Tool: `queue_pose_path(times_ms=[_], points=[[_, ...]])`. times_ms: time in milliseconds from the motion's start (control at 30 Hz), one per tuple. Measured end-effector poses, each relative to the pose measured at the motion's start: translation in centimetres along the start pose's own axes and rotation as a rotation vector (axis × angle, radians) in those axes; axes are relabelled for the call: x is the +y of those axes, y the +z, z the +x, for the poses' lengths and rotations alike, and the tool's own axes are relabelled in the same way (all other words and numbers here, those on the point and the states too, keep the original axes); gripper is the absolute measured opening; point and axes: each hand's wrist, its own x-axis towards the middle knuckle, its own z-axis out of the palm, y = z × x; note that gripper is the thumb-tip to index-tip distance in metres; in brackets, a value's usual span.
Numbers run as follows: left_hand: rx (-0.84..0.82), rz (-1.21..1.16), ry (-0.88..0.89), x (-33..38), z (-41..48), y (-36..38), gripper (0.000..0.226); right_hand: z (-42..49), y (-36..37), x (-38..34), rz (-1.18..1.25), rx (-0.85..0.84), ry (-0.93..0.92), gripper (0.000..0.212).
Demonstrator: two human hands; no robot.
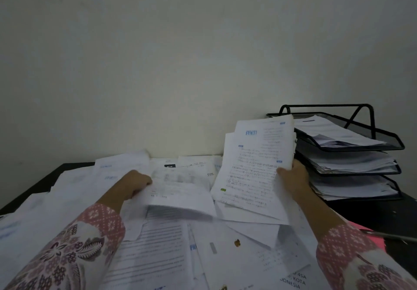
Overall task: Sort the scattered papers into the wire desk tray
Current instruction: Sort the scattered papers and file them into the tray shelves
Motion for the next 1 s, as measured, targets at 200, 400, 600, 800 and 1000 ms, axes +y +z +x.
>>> queue_pose_path(times_ms=[200,400,600,800,1000], points=[[-0.205,-0.084,-0.047,-3.0,-1.0,0.5,0.058,0.0,0.9,1.8,-0.034,-0.079,0.079,0.034],[-0.016,-0.485,0.102,-3.5,-0.3,0.0,0.049,-0.3,1.1,2.1,-0.032,-0.130,0.127,0.033],[-0.107,-0.688,0.205,-1.4,-1.8,1.9,0.049,-1.8,2.1,0.4,0.127,-0.219,0.153,0.039],[-0.127,-0.516,0.283,2.0,-3.9,5.4,0.044,-2.8,3.5,-2.0,0.247,-0.284,0.125,0.037],[-0.216,-0.534,0.263,4.6,-5.6,7.8,0.050,-3.2,4.5,-3.6,0.292,-0.317,0.080,0.027]])
